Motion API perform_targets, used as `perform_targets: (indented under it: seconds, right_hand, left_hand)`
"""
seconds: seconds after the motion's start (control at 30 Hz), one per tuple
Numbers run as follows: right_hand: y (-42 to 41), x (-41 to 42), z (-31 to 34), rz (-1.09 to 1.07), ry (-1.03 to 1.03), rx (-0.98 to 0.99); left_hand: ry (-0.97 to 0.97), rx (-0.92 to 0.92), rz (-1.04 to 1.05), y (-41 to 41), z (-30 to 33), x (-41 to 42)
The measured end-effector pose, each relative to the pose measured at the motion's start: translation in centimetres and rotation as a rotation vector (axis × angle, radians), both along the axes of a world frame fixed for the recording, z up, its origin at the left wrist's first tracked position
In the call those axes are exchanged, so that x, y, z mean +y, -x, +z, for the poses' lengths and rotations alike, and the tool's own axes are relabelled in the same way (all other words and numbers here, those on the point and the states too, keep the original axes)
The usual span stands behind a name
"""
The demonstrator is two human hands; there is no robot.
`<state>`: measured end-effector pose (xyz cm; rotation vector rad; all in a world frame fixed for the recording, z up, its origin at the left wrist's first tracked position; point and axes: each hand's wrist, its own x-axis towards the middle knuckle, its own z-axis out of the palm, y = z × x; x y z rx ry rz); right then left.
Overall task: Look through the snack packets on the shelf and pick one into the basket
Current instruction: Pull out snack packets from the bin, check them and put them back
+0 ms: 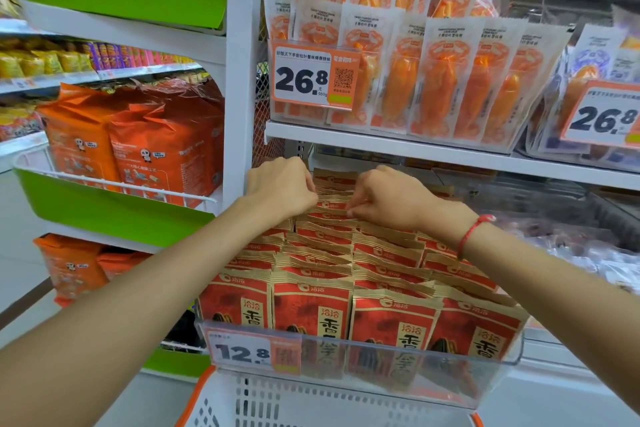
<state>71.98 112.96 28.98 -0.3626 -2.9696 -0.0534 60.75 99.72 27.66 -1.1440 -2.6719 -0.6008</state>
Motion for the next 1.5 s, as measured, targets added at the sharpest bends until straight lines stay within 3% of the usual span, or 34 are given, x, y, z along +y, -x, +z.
perform_targets:
  seconds: [0.13,0.27,0.43,0.67,1.07,1.27,1.5]
  right_hand:
    - [-1.3,0.1,-0.6,-0.063,0.119,0.114]
    - [-1.0,0.0,-1.2,-0.208,0.127,0.342]
    - [-0.1,-0.3,-1.3,-0.268,0.108,0.350]
    - [-0.1,-0.4,-1.4,-0.220,0.164,0.324]
    - [0.1,0.3,-1.4,-0.262,0.268,0.296]
    - [-0.1,0.3,-1.1,-0.227,0.364,0.311]
    - [-2.0,-0.8,-0.9,-0.158,0.370,0.456]
  left_hand:
    - [0.002,-0.087,0.036,0.5,0.8,0.6]
    - [0.033,0.006,0.078,0.4,0.7,1.4]
    - [0.075,0.090,0.073,0.5,0.5,1.9]
    - [0.033,0.072,0.000,0.1,-0.1,1.4]
    - [-0.231,0.047,-0.076,-0.5,-1.0,-1.2]
    - [-0.479,0.018,-0.168,-1.3,1.0,-2.7]
    - [-0.363,-0.095,-0.155,-1.8,0.9,-4.1]
